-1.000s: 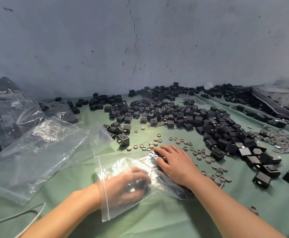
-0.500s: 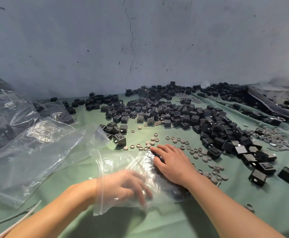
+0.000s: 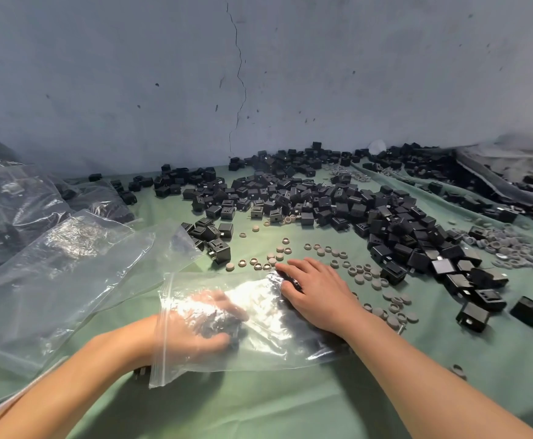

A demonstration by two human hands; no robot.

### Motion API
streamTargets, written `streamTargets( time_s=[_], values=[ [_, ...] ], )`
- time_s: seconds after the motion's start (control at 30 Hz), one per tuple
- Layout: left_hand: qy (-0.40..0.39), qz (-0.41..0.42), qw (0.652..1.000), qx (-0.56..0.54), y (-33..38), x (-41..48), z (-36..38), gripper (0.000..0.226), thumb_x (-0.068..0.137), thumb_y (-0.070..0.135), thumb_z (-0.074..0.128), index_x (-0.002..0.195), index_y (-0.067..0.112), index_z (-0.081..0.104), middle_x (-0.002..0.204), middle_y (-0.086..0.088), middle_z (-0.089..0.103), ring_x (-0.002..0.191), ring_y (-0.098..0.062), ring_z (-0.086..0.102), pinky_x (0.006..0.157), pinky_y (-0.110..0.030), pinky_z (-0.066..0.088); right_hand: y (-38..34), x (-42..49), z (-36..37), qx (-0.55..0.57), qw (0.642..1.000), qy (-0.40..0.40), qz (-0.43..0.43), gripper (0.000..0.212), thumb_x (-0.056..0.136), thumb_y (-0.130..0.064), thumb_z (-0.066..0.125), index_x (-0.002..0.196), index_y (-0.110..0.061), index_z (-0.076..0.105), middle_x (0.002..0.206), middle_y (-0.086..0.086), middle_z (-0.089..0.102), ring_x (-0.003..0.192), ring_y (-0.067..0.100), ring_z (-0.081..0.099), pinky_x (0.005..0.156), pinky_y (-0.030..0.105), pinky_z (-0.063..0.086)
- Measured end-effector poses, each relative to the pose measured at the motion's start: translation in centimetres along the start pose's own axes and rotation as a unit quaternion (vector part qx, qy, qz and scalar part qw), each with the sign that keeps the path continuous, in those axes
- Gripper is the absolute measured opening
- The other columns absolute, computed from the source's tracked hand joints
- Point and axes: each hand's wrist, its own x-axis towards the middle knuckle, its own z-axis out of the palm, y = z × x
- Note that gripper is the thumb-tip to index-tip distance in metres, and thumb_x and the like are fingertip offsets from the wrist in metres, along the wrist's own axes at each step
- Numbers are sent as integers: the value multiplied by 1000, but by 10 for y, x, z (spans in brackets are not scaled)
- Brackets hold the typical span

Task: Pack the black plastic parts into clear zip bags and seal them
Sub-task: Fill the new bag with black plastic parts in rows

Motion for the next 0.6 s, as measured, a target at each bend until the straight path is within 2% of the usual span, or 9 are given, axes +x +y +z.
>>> streamTargets(
  time_s=[0.07,0.17,0.2,0.27,0.33,0.43,0.5,0.53,0.6],
  values=[
    [-2,-27,999,-25,-8,3,4,64,77,76,57,126,36,63,128,15,60,121,-5,54,107,-30,41,-1,-1,-1,0,1000,2,-1,52,102,-53,27,153,-45,27,161,-13,30,150,14,17,124,44,13],
    [64,58,996,-17,5,5,1,56,76,79,58,118,43,63,117,22,63,111,7,56,99,-13,42,-2,-1,-2,1,1000,2,0,52,102,-52,28,153,-45,27,161,-13,30,150,15,18,124,43,13],
    [68,34,996,-43,10,5,5,49,73,73,65,115,48,62,115,24,64,109,8,58,98,-14,44,-2,-1,-2,0,1000,2,1,52,102,-52,28,153,-45,27,161,-13,30,150,15,18,123,43,13],
    [51,3,992,-116,17,5,12,50,68,53,79,116,43,64,108,14,71,104,-2,66,96,-29,52,-2,-2,-2,-1,1000,3,1,52,102,-52,28,153,-45,28,161,-13,30,150,15,18,123,43,14],
    [32,10,990,-136,17,7,13,61,68,48,83,123,29,63,108,4,72,106,-16,68,99,-38,51,-2,-2,-2,-1,1000,3,0,52,102,-52,28,153,-45,28,161,-13,30,150,15,18,123,42,13],
    [-25,13,996,-86,24,7,-3,50,82,45,75,127,35,57,104,22,60,101,-3,60,98,-14,43,-3,-1,-2,-3,1000,0,0,52,102,-53,27,154,-45,26,161,-13,29,150,15,17,124,42,12],
    [-53,31,995,-83,31,8,-12,25,90,26,71,112,34,60,92,21,59,87,5,55,88,-11,45,-2,-1,-3,-1,1000,-3,2,52,102,-53,27,154,-46,26,162,-13,28,151,15,16,124,42,11],
    [-67,30,993,-92,37,10,-15,21,92,19,69,110,28,62,97,16,63,89,3,57,86,-12,46,-2,-1,-3,0,1000,-4,2,52,102,-53,27,154,-46,25,162,-13,28,151,15,16,124,42,11],
    [-83,30,994,-65,53,6,-22,37,93,19,66,130,18,58,127,3,61,110,-4,55,89,-6,42,-2,-2,-3,-1,1000,-4,2,52,102,-53,27,154,-45,26,162,-13,28,151,15,16,124,42,12]
  ],
)
